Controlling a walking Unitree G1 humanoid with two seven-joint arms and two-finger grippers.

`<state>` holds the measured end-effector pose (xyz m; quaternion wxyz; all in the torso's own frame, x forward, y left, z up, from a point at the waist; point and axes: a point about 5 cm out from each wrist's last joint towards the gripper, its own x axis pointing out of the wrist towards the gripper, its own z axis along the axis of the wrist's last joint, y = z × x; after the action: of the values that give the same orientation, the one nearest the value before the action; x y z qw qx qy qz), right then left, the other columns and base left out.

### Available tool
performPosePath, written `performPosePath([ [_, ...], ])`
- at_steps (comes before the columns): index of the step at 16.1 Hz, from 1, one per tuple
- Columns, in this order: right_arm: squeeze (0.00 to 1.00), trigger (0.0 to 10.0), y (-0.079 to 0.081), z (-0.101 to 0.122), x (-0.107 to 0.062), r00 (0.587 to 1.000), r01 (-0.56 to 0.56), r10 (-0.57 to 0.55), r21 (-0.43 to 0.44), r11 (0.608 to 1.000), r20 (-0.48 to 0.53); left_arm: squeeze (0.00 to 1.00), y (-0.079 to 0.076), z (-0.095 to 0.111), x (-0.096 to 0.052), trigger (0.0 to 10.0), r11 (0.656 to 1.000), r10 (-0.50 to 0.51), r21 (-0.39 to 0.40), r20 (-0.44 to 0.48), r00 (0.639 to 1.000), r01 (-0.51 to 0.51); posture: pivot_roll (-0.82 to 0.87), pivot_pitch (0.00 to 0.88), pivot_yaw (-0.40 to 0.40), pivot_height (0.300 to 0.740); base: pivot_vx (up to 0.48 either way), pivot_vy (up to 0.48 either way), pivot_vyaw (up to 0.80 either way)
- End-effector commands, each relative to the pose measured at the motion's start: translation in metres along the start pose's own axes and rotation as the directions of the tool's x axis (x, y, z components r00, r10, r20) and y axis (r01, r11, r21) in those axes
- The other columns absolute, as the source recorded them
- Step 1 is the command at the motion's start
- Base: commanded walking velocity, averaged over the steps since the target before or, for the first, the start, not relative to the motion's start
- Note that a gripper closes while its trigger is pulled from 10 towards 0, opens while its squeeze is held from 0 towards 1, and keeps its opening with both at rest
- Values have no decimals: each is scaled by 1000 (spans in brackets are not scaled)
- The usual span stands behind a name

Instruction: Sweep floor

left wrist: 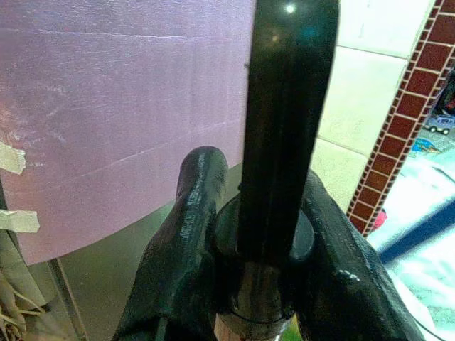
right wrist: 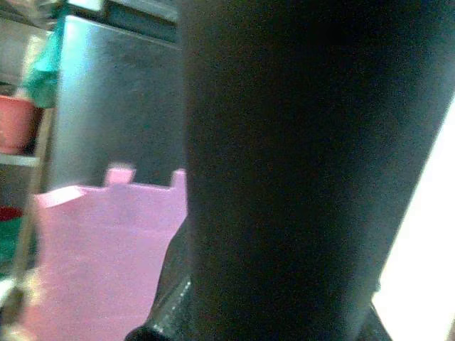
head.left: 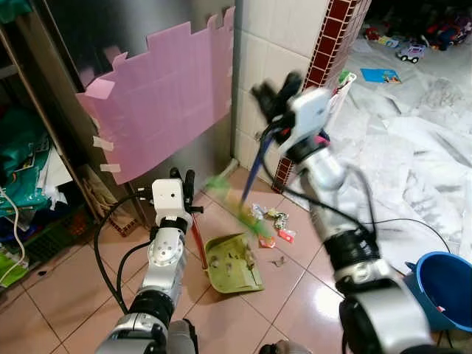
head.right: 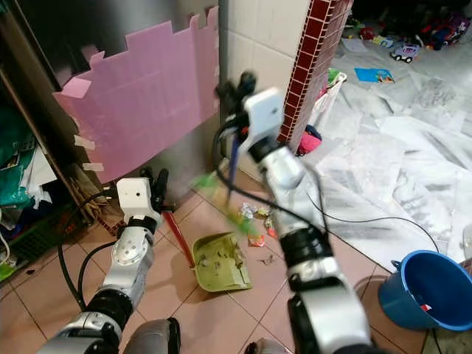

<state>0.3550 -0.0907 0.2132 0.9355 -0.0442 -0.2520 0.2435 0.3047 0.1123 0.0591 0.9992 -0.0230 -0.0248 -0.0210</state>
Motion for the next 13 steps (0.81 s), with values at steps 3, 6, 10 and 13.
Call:
performPosePath([
  [3, 0, 10000, -2, -12, -1, 999, 34, -36, -74, 997, -34, 0, 0, -5, -6, 10000, 999, -16, 36, -44, 999, 17, 47, 52, -21, 740, 0, 0, 0],
  [6, 0, 10000, 15, -41, -15, 990, 28, -45, -129, 991, -132, 0, 13, -8, -12, 10000, 995, 58, 91, -73, 996, -51, 67, 54, -26, 740, 0, 0, 0],
  [10, 0, 10000, 35, -78, -38, 945, 64, -85, -76, 995, -315, 0, 21, -8, -14, 10000, 994, 88, 78, -89, 992, -81, 71, 47, -27, 740, 0, 0, 0],
  [13, 0, 10000, 46, -86, -44, 931, 99, -78, 40, 994, -357, 0, 11, -16, -15, 10000, 998, 69, 12, -155, 986, -68, 58, 42, -24, 740, 0, 0, 0],
])
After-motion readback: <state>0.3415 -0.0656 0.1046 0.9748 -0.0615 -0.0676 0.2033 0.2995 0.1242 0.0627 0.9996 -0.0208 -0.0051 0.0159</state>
